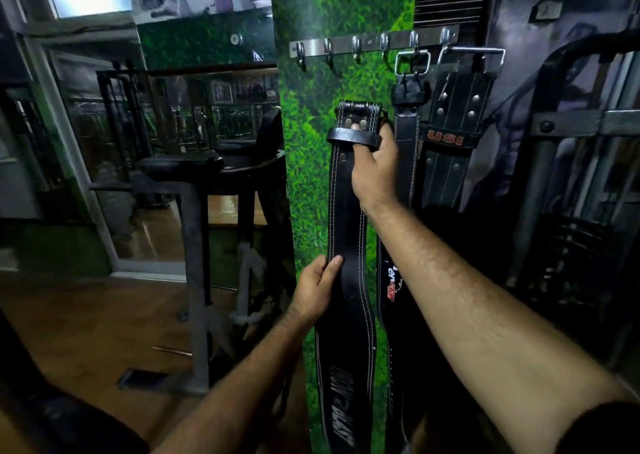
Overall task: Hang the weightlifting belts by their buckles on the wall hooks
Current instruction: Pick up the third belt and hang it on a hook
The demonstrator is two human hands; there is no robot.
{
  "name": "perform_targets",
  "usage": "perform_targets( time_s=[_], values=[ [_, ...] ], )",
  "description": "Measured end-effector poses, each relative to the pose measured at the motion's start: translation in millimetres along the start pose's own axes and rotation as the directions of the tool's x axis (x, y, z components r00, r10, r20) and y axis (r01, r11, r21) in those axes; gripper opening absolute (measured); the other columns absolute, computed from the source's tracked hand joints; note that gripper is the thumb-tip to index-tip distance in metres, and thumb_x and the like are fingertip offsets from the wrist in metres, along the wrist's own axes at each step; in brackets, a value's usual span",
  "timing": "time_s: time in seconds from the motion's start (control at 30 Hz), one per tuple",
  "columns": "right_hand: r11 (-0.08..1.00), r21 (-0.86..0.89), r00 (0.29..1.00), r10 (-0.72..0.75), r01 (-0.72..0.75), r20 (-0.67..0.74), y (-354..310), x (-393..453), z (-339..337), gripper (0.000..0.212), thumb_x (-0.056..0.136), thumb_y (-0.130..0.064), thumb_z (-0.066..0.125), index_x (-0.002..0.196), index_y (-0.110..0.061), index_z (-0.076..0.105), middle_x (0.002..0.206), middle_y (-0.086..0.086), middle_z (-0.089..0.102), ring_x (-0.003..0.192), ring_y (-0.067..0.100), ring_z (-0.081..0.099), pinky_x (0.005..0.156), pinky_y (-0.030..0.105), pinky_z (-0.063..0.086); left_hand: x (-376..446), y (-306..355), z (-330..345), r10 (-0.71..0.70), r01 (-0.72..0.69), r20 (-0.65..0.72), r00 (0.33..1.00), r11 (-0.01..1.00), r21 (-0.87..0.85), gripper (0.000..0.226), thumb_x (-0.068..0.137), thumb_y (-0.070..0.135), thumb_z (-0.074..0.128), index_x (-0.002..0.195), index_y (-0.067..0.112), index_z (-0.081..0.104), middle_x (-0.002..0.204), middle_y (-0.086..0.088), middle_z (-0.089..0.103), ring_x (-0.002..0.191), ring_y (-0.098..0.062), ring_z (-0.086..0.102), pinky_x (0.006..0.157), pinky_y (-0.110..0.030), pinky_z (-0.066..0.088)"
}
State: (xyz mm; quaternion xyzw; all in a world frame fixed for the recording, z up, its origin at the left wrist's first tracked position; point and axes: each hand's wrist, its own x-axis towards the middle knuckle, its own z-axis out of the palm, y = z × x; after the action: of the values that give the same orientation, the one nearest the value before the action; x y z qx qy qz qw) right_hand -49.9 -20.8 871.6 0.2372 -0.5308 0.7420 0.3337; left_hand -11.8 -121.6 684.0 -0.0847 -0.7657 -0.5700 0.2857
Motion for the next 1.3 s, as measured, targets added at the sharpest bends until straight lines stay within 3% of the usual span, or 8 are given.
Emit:
perform_targets(
  time_s=[0.2, 0.37, 0.53, 0.67, 0.83, 1.03, 1.17, 1.3],
  values=[
    [0.998, -0.049, 0.997, 0.033, -0.037, -0.072, 9.3, -3.0, 9.0, 0.025, 0.089, 0.003, 0.054, 0.112, -0.007, 0.060, 0.089, -0.013, 0.060, 0.072, -0.017, 0.054, 0.073, 0.005, 0.042, -28.7, -59.1, -20.3, -0.149, 0.146, 0.056, 0.987, 0.987, 0.065, 0.063, 0.092, 0.064, 0.048, 0.087, 0.001, 0.052, 0.082, -0.019, 0.056, 0.079, -0.014, 0.051, 0.082, -0.055, 0.048],
    [0.996, -0.067, 0.995, 0.058, -0.064, -0.086, 9.3, -7.5, 9.7, 0.023, 0.091, -0.002, 0.057, 0.111, -0.014, 0.060, 0.088, -0.018, 0.061, 0.077, -0.010, 0.057, 0.072, 0.010, 0.043, -15.7, -29.9, -33.1, -0.343, 0.361, 0.196, 0.918, 0.931, -0.059, 0.023, 0.095, 0.034, 0.058, 0.095, 0.011, 0.061, 0.092, -0.008, 0.065, 0.091, -0.022, 0.058, 0.082, -0.035, 0.047],
    [0.995, -0.087, 0.998, 0.055, -0.052, 0.028, 5.0, -13.3, 24.0, 0.021, 0.090, -0.003, 0.055, 0.108, -0.013, 0.060, 0.093, -0.002, 0.066, 0.079, 0.007, 0.060, 0.071, 0.018, 0.046, 51.7, 61.5, -35.2, -0.178, 0.186, 0.055, 0.983, 0.940, -0.286, 0.046, 0.091, 0.041, 0.063, 0.119, 0.004, 0.061, 0.120, -0.012, 0.069, 0.112, -0.023, 0.064, 0.105, -0.041, 0.047],
    [0.999, -0.046, 1.000, 0.022, -0.022, -0.008, 0.8, -9.5, 25.9, 0.018, 0.090, -0.001, 0.057, 0.101, -0.015, 0.060, 0.088, -0.004, 0.066, 0.076, 0.004, 0.060, 0.071, 0.016, 0.046, 38.5, 59.8, -24.0, -0.003, -0.003, -0.047, 0.999, 0.990, -0.144, 0.049, 0.099, 0.047, 0.049, 0.090, -0.001, 0.055, 0.088, -0.006, 0.057, 0.086, -0.014, 0.052, 0.081, -0.037, 0.045],
    [0.995, -0.101, 0.999, -0.007, 0.002, -0.050, 14.8, -17.6, 22.0, 0.022, 0.087, 0.001, 0.056, 0.097, -0.018, 0.060, 0.083, -0.008, 0.064, 0.072, 0.002, 0.058, 0.068, 0.014, 0.045, 0.2, 0.0, -13.0, -0.124, 0.124, 0.021, 0.992, 0.991, -0.040, 0.039, 0.094, 0.051, 0.052, 0.073, 0.021, 0.040, 0.069, 0.002, 0.036, 0.065, -0.008, 0.035, 0.063, -0.033, 0.032],
    [0.991, -0.124, 0.998, 0.040, -0.045, -0.046, 27.5, -29.1, 13.8, 0.023, 0.090, -0.001, 0.056, 0.106, -0.018, 0.058, 0.089, -0.009, 0.063, 0.075, -0.009, 0.057, 0.069, 0.006, 0.042, -35.8, -27.7, -28.7, -0.401, 0.441, 0.316, 0.859, 0.895, -0.063, 0.042, 0.096, 0.034, 0.059, 0.096, -0.008, 0.062, 0.091, -0.013, 0.067, 0.088, -0.027, 0.060, 0.083, -0.039, 0.049],
    [0.981, -0.189, 0.999, 0.035, -0.033, 0.010, 30.3, -36.3, 11.4, 0.016, 0.091, -0.001, 0.057, 0.095, -0.017, 0.056, 0.079, -0.013, 0.059, 0.062, -0.014, 0.052, 0.062, 0.011, 0.041, -19.6, 4.4, -35.6, -0.433, 0.453, 0.418, 0.799, 0.890, 0.056, 0.030, 0.100, 0.026, 0.058, 0.074, 0.012, 0.055, 0.056, 0.012, 0.061, 0.052, 0.001, 0.055, 0.051, -0.014, 0.042],
    [0.982, -0.181, 0.995, 0.069, -0.055, 0.070, 23.5, -30.8, 16.8, 0.015, 0.092, -0.001, 0.056, 0.102, -0.012, 0.060, 0.082, -0.009, 0.062, 0.062, -0.014, 0.055, 0.060, 0.009, 0.043, 21.0, 57.0, -34.3, -0.297, 0.337, 0.173, 0.939, 0.896, -0.290, 0.055, 0.097, 0.047, 0.057, 0.123, -0.002, 0.062, 0.123, -0.012, 0.070, 0.110, -0.019, 0.066, 0.101, -0.033, 0.050]
  ],
)
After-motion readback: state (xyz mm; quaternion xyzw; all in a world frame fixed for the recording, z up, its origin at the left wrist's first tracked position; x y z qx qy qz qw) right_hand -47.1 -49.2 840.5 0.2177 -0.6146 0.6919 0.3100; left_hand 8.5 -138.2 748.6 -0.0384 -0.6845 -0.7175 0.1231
